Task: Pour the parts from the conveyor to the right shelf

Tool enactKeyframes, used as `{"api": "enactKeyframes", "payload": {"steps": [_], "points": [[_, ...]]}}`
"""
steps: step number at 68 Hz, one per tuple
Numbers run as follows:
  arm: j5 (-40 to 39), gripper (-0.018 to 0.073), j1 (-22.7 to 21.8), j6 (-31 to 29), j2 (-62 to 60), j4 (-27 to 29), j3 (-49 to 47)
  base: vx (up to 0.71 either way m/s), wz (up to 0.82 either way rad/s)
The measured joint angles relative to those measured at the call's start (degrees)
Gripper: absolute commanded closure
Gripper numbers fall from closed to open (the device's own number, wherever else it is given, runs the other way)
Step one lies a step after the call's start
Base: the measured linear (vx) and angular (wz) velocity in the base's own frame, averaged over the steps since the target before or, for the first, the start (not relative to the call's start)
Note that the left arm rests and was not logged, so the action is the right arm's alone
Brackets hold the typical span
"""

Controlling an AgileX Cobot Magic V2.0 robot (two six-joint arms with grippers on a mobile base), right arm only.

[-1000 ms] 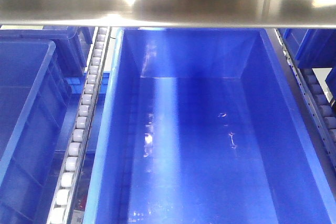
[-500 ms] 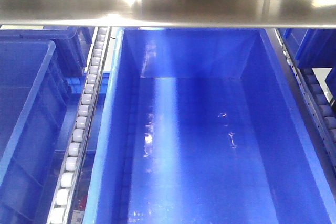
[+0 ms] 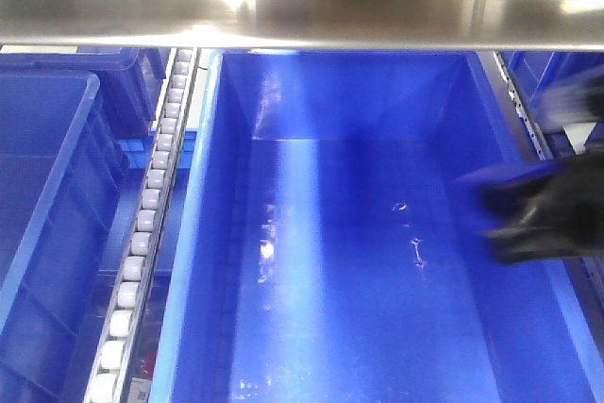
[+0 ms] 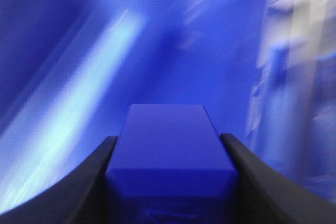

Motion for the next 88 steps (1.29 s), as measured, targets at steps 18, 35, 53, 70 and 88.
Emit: {"api": "enactKeyframes", "payload": {"steps": [18, 35, 53, 70, 88], "points": [[2.7, 0.0565, 4.8, 0.0, 17.0, 0.7, -6.9, 0.00, 0.00], [6.4, 0.0565, 5.7, 0.0, 32.6, 1.0, -14.7, 0.00, 0.00], [12.8, 0.0565, 5.7, -2.5, 44.9, 1.9, -23.4, 0.00, 0.00], [13.9, 0.0565, 5.7, -5.4, 50.3, 5.0, -25.7, 0.00, 0.00], [14.0, 0.0530, 5.8, -6.1, 51.6, 5.6, -26.2, 0.00, 0.00]]}}
